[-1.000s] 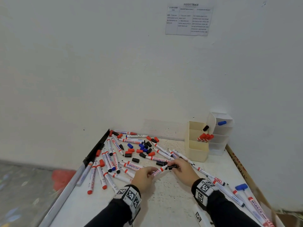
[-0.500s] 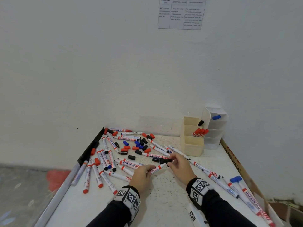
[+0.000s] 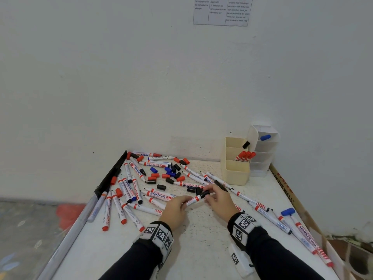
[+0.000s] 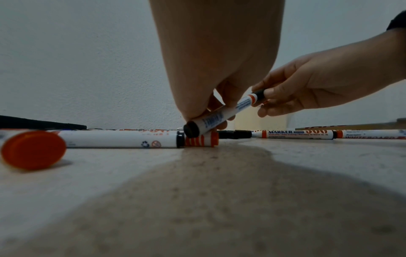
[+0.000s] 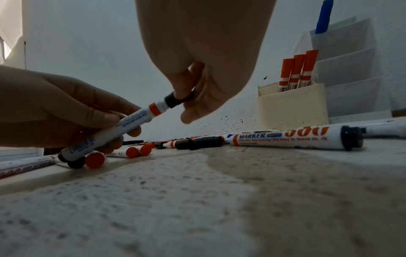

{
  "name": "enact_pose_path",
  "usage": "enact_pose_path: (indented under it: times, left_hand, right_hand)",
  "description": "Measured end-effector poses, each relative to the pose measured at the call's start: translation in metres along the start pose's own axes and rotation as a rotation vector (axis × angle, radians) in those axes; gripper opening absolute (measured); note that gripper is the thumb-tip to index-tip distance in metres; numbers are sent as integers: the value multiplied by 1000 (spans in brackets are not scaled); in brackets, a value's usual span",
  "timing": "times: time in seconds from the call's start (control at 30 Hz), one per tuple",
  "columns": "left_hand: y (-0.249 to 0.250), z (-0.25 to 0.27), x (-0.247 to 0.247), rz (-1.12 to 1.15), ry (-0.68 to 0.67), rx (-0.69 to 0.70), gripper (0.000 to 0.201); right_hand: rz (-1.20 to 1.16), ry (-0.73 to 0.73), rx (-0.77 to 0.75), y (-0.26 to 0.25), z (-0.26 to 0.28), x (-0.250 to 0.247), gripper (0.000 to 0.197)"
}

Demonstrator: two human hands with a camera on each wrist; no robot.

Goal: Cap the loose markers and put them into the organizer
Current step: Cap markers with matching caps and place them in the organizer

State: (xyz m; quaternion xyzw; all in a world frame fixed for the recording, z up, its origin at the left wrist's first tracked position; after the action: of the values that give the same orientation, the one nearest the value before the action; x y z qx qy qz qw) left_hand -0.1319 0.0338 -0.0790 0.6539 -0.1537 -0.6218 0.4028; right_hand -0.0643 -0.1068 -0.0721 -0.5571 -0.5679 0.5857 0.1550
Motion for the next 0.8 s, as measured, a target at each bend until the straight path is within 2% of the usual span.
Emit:
enact_pose_path:
  times: [0.1, 0.13, 0.23, 0.43, 0.53, 0.7, 0.8]
  left_hand:
    - [5, 4, -1, 36, -26, 21, 32]
    - [7, 5, 0, 42, -28, 43, 31]
    - [10, 6, -1, 17, 12, 82, 29]
    - [11, 9, -3, -50, 24, 127, 29]
    - [10, 9, 2, 78, -89, 118, 23]
    - [3, 9, 7, 444, -293, -76, 23]
    - [5, 9, 12, 514, -362, -118, 22]
  right_hand:
    - [28, 6, -9, -4, 1, 1, 14]
    - [44, 10, -17, -6, 1, 1, 14]
    - [85, 39, -15, -8, -2, 0, 38]
    - [98, -5, 91, -3, -3, 4, 49]
    - [61, -28, 70, -7, -8, 8, 48]
    - [38, -95, -42, -18, -14, 10, 43]
    - [59, -184, -70, -21, -13, 3, 39]
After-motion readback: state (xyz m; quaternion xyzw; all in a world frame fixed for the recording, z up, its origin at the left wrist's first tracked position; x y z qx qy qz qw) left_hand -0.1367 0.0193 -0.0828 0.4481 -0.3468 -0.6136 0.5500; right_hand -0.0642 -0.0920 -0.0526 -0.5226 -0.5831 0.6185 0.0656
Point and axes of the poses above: each hand's wrist, its own z-axis away from the middle knuckle, its own x-axis out of the palm, y = z × x, the point moved 5 cm from there along -z, towards the middle knuckle, and after that the axes turned 13 degrees about -x, right-handed, at the moved point
